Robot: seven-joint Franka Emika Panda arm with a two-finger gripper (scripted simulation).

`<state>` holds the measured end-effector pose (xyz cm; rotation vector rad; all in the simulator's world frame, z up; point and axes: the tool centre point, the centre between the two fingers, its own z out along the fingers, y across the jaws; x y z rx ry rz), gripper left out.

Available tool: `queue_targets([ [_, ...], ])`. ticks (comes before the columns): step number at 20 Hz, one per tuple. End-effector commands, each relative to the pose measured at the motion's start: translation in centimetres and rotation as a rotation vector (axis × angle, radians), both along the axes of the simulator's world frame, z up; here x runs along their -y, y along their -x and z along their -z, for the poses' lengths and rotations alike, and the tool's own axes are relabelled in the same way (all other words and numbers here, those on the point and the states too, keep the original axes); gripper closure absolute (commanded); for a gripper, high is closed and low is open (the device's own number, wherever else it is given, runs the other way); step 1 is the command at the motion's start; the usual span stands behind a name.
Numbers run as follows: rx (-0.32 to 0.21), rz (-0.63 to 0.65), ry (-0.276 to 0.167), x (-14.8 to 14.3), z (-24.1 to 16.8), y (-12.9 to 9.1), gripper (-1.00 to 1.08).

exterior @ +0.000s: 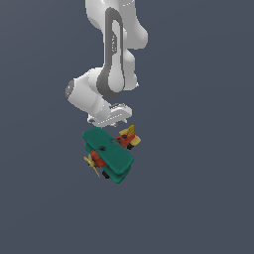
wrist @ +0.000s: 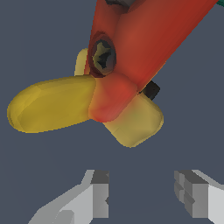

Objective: Pick up the object and move it to a goal position.

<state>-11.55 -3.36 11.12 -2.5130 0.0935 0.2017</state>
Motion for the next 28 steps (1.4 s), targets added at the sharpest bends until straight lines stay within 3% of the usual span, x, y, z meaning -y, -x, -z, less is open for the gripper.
queue_targets([
  [1,0.008,0.015,-0.034,0.0,0.07,0.08,-0.2],
  [14,0.07,0.102,-0.2,0.14,0.2,0.14,-0.2],
  [28,0.175,0.214,-0.359,0.76,-0.08,-0.46,-0.2],
])
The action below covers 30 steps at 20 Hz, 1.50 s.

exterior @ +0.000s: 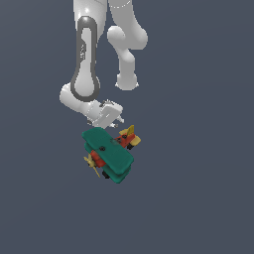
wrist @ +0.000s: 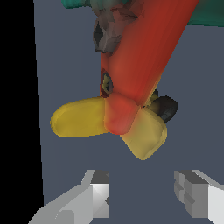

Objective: Pick up the object and move it to a goal position.

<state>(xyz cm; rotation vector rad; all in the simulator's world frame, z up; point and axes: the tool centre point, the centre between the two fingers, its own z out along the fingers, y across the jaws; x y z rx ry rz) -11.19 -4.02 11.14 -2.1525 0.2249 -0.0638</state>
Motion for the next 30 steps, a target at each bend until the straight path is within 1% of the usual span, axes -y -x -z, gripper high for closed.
queue_targets([
  [1,0.021,0.023,-0.026,0.2,-0.1,-0.2,-0.2],
  [9,0.092,0.103,-0.102,0.9,-0.4,-0.8,-0.2],
  [16,0.161,0.179,-0.158,1.8,-0.7,-1.4,-0.2],
  [23,0.234,0.261,-0.204,2.9,-1.1,-2.1,-0.2],
  [30,0.31,0.348,-0.24,4.3,-1.5,-2.7,-0.2],
])
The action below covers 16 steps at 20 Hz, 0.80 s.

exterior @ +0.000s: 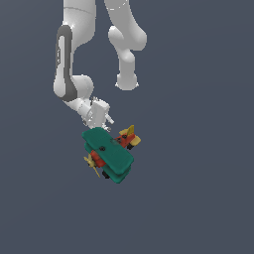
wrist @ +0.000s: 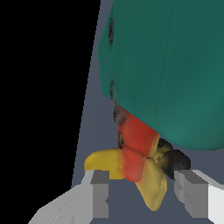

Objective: Pick up the object and move it to a goal position.

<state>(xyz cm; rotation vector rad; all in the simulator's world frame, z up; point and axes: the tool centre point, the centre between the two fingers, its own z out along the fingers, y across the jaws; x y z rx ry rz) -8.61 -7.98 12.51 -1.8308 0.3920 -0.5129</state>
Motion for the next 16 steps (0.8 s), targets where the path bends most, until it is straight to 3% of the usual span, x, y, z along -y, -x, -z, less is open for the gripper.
queue_targets([
  [1,0.027,0.034,-0.012,0.5,-0.1,-0.2,-0.2],
  [16,0.179,0.253,-0.052,4.5,-0.9,-1.5,-0.2],
])
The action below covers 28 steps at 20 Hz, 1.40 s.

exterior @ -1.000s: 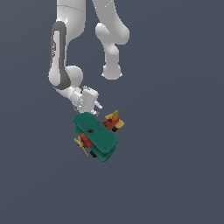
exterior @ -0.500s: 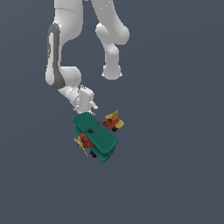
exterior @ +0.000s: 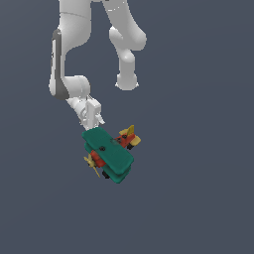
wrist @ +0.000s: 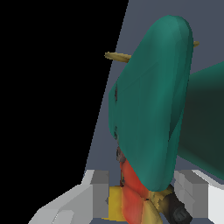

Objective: Pick up the object and move it to a goal position.

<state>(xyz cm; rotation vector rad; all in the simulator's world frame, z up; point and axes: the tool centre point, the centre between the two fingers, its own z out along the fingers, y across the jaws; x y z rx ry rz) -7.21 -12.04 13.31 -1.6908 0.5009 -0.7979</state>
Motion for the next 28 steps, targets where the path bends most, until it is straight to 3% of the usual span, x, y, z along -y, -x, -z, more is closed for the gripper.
queue_targets([
  [1,0.025,0.04,-0.003,0.8,-0.1,-0.2,-0.2],
  [14,0.116,0.204,-0.003,4.1,-0.5,-0.6,-0.2],
  [28,0.132,0.237,-0.001,4.4,-0.5,-1.4,-0.2],
])
